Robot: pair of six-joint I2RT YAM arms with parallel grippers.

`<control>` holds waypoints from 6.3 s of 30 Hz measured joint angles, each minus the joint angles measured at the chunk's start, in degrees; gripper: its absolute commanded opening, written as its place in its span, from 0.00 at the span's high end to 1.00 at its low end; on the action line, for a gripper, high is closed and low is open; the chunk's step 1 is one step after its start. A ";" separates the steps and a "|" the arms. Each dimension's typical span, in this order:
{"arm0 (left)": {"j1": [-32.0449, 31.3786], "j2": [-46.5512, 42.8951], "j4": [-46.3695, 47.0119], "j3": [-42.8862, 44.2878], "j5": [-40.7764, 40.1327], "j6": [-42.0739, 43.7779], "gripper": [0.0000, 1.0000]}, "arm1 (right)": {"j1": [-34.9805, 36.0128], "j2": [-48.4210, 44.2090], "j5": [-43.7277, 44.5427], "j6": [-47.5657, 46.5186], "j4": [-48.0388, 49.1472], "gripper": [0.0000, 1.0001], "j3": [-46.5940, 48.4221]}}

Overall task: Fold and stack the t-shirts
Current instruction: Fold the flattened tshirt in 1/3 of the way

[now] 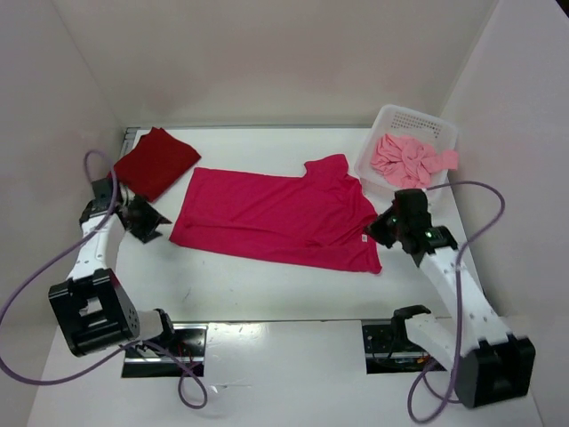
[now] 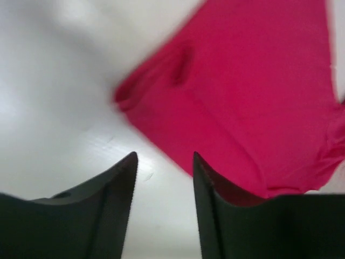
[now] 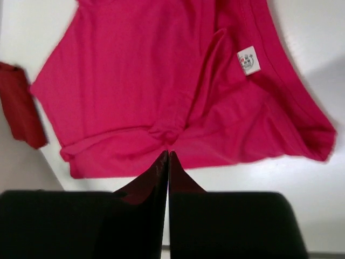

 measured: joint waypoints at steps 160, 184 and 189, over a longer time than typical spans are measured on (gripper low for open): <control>-16.46 21.33 26.73 6.29 -9.18 -9.20 0.77 | 10.43 38.77 -4.87 -14.14 19.82 0.65 5.18; -13.88 11.32 26.23 -5.07 -10.21 -8.50 0.29 | 10.88 50.40 -3.93 -13.29 23.82 0.97 16.72; -13.88 13.31 25.14 -5.09 -11.17 -6.97 0.29 | 10.99 51.89 -3.34 -13.57 23.52 0.85 22.88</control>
